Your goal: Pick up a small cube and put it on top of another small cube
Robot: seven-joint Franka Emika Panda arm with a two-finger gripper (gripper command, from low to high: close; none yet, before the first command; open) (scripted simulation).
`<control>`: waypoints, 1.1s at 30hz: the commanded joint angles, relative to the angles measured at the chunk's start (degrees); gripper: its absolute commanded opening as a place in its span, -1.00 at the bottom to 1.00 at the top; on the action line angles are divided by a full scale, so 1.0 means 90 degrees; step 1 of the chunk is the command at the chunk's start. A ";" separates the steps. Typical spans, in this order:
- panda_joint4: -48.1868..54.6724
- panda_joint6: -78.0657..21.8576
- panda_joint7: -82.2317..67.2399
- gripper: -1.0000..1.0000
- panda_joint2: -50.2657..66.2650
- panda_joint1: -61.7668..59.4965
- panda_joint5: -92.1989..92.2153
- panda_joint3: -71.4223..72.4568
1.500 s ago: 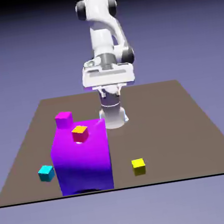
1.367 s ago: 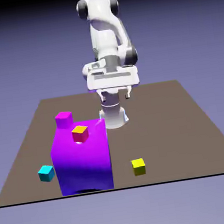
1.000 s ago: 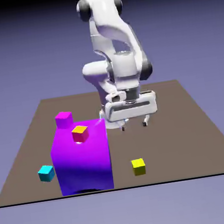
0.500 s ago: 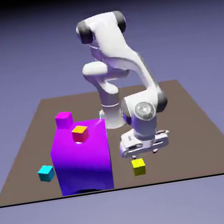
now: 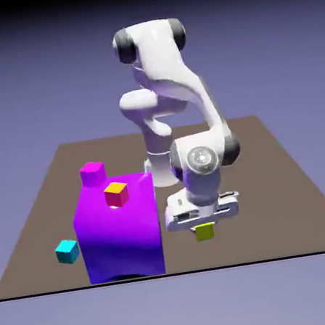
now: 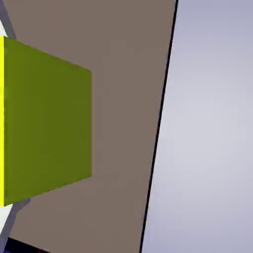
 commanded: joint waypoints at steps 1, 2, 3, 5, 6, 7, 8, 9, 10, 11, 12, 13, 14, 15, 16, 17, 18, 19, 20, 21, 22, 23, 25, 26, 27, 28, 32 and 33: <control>0.0112 0.0059 0.0069 -1.00 -0.0039 -0.0198 0.0204 -0.0227; 0.0211 0.0130 0.0155 -1.00 -0.0076 -0.0429 0.0436 -0.0451; 0.0310 0.0202 0.0242 -1.00 -0.0112 -0.0660 0.0668 -0.0674; 0.0507 0.0345 0.0415 -1.00 -0.0186 -0.1121 0.1132 -0.1120; 0.0606 0.0416 0.0501 -1.00 -0.0223 -0.1352 0.1364 -0.1343; 0.0642 0.0494 0.0626 -1.00 -0.0244 -0.1582 0.1536 -0.1486; 0.0665 0.0574 0.0758 -1.00 -0.0262 -0.1813 0.1696 -0.1612; 0.0689 0.0653 0.0890 -1.00 -0.0280 -0.2044 0.1856 -0.1739; 0.0700 0.0734 0.1030 -1.00 -0.0295 -0.2275 0.2005 -0.1849; 0.0494 0.0834 0.1307 -1.00 -0.0257 -0.2501 0.1954 -0.1687; 0.0289 0.0934 0.1584 -1.00 -0.0219 -0.2727 0.1903 -0.1524; 0.0083 0.1034 0.1861 -1.00 -0.0181 -0.2953 0.1853 -0.1362; -0.0122 0.1133 0.2138 -1.00 -0.0143 -0.3179 0.1802 -0.1199; -0.0328 0.1233 0.2414 -1.00 -0.0105 -0.3405 0.1751 -0.1037; -0.0471 0.1263 0.2691 -1.00 -0.0093 -0.3558 0.1795 -0.0968; -0.0550 0.1218 0.2968 -1.00 -0.0110 -0.3634 0.1938 -0.0998; -0.0629 0.1173 0.3245 -1.00 -0.0126 -0.3710 0.2082 -0.1028; -0.0707 0.1128 0.3522 -1.00 -0.0142 -0.3786 0.2225 -0.1058; -0.0785 0.1083 0.3799 -1.00 -0.0158 -0.3862 0.2368 -0.1088; -0.0864 0.1038 0.4076 -1.00 -0.0174 -0.3938 0.2512 -0.1118; -0.0942 0.0993 0.4352 -1.00 -0.0191 -0.4015 0.2655 -0.1148; -0.1021 0.0948 0.4629 -1.00 -0.0207 -0.4090 0.2799 -0.1178; -0.0992 0.0846 0.5059 -1.00 -0.0217 -0.4483 0.3048 -0.1253; -0.0975 0.0824 0.5141 -1.00 -0.0218 -0.4578 0.3098 -0.1270; -0.0975 0.0824 0.5141 -1.00 -0.0218 -0.4578 0.3098 -0.1270; -0.1007 0.1077 0.5028 -1.00 0.0012 -0.4573 0.3250 -0.1179; -0.1082 0.1664 0.4766 1.00 0.0546 -0.4561 0.3603 -0.0969; -0.1082 0.1664 0.4766 1.00 0.0546 -0.4561 0.3603 -0.0969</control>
